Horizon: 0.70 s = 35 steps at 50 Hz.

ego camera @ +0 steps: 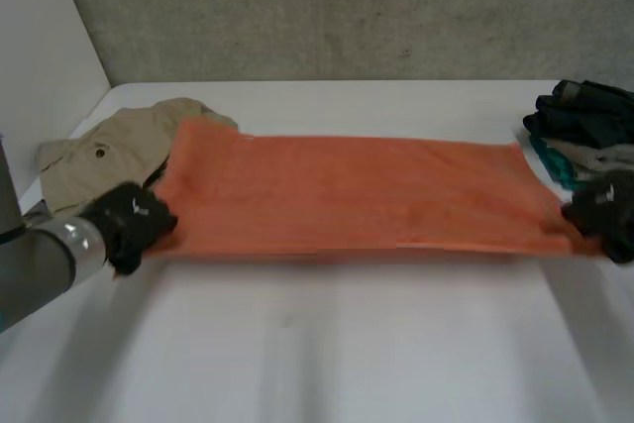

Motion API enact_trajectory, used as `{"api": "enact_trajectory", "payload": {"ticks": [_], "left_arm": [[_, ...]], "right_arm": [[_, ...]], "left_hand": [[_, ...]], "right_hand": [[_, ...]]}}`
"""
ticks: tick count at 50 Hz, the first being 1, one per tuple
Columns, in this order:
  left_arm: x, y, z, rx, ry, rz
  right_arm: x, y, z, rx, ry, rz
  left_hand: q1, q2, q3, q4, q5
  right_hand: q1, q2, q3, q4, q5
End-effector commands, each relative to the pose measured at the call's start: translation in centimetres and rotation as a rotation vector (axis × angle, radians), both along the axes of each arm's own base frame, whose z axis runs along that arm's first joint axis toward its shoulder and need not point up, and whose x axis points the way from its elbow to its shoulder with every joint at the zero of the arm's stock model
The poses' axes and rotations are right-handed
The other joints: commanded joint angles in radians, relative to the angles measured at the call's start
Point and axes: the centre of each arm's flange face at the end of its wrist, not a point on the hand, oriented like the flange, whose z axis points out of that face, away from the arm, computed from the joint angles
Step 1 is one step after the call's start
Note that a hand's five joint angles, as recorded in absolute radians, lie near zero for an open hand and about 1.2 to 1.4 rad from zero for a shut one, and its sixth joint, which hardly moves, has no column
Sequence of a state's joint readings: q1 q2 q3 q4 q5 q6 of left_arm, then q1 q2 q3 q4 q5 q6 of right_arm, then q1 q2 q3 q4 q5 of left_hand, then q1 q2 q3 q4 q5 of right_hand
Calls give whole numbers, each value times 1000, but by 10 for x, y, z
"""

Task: Fold the laundry.

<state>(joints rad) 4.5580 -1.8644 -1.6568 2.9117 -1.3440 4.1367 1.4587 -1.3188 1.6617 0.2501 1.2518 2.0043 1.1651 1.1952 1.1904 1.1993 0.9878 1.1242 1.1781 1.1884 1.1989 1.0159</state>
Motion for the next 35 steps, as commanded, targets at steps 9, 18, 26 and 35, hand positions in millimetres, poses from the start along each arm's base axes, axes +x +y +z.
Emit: {"api": "enact_trajectory", "payload": {"ticks": [9,18,26,35], "left_arm": [[-12,24,11,86,-195,-173],[-49,-34,11,-75,-135,-134],[-83,-103,22,-300,59,13],[-117,-130,8,-389,105,0]], "right_arm": [[-8,16,-12,124,134,91],[15,-36,-15,-78,-3,-26],[35,-81,-12,-305,-119,-95],[52,-120,-21,-485,-128,-127]], "left_hand": [[231,201,206,197,234],[231,201,206,197,234],[231,201,206,197,234],[231,201,206,197,234]], "right_hand": [[272,218,208,197,206],[272,218,208,197,206],[272,218,208,197,206],[272,218,208,197,206]]}}
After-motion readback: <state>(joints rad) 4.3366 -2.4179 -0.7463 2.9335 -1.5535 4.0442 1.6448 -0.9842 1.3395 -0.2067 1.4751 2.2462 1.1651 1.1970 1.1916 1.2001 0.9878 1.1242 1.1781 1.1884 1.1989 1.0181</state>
